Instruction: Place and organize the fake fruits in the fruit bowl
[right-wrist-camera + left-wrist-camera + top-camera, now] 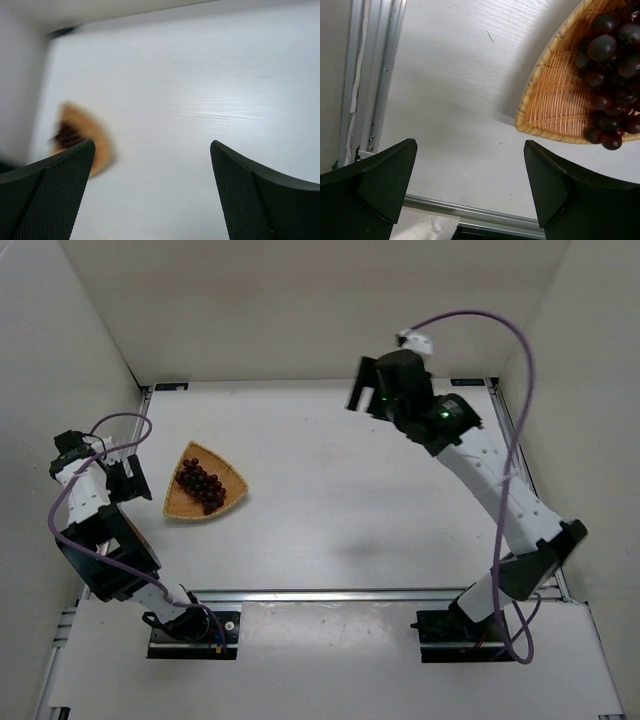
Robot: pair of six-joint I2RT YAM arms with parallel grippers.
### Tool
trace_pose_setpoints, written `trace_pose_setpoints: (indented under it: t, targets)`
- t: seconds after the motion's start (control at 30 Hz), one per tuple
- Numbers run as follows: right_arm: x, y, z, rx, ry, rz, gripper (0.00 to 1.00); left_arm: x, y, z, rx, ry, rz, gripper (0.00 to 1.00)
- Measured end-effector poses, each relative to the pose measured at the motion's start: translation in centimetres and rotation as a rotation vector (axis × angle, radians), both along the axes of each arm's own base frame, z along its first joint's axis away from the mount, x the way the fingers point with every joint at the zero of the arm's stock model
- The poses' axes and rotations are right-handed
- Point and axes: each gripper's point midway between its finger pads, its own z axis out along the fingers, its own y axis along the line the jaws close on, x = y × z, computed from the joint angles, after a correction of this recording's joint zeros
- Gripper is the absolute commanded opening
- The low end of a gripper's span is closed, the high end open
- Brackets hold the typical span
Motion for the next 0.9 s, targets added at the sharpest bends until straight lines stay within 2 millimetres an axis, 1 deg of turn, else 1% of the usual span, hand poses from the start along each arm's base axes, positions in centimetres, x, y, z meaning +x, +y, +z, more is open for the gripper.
trace_pose_setpoints:
  t: [0.03, 0.07, 0.1, 0.13, 0.17, 0.2, 0.27, 0.33, 0.4, 0.43, 0.47, 0.53, 0.63, 0.9]
  targets:
    - [-0.2, -4.2, -0.1, -0.074, 0.000, -0.121, 1.00, 0.0, 0.0, 0.2, 0.011, -0.002, -0.003, 0.99]
    - [-0.5, -8.3, -0.6, -0.152, 0.013, -0.241, 1.00, 0.0, 0.1, 0.3, 0.019, -0.006, -0.003, 0.99]
    - [-0.9, -11.9, -1.8, -0.226, 0.040, -0.356, 1.00, 0.0, 0.1, 0.4, 0.027, -0.011, -0.003, 0.99]
    - [-1.6, -15.2, -3.5, -0.299, 0.076, -0.456, 1.00, 0.0, 0.2, 0.6, 0.035, -0.015, -0.003, 0.99]
    - [-2.5, -18.1, -5.6, -0.382, 0.126, -0.535, 1.00, -0.1, 0.3, 0.8, 0.045, -0.020, -0.001, 0.99]
    - [-3.5, -20.3, -7.9, -0.455, 0.177, -0.591, 1.00, -0.1, 0.4, 1.1, 0.057, -0.025, 0.002, 0.99]
    - [-5.7, -23.8, -11.9, -0.564, 0.268, -0.664, 1.00, -0.1, 0.6, 1.6, 0.078, -0.035, 0.008, 0.99]
    - [-8.4, -27.0, -15.2, -0.625, 0.362, -0.710, 1.00, -0.2, 0.7, 2.0, 0.101, -0.039, 0.019, 0.99]
    - [-10.4, -29.7, -17.2, -0.602, 0.430, -0.769, 1.00, -0.4, 0.9, 2.2, 0.117, -0.038, 0.027, 0.99]
    - [-11.4, -30.9, -17.8, -0.579, 0.459, -0.803, 1.00, -0.5, 0.9, 2.2, 0.124, -0.036, 0.033, 0.99]
    - [-12.3, -32.0, -18.2, -0.548, 0.478, -0.840, 1.00, -0.7, 1.0, 2.2, 0.129, -0.033, 0.037, 0.99]
    - [-13.0, -32.9, -18.3, -0.493, 0.478, -0.871, 1.00, -1.1, 0.9, 1.8, 0.133, -0.020, 0.045, 0.99]
    - [-12.7, -32.8, -17.9, -0.428, 0.453, -0.869, 1.00, -1.6, 0.9, 1.6, 0.138, -0.005, 0.051, 0.99]
    - [-11.5, -31.9, -18.0, -0.364, 0.437, -0.828, 1.00, -1.8, 1.0, 2.3, 0.159, -0.017, 0.057, 0.99]
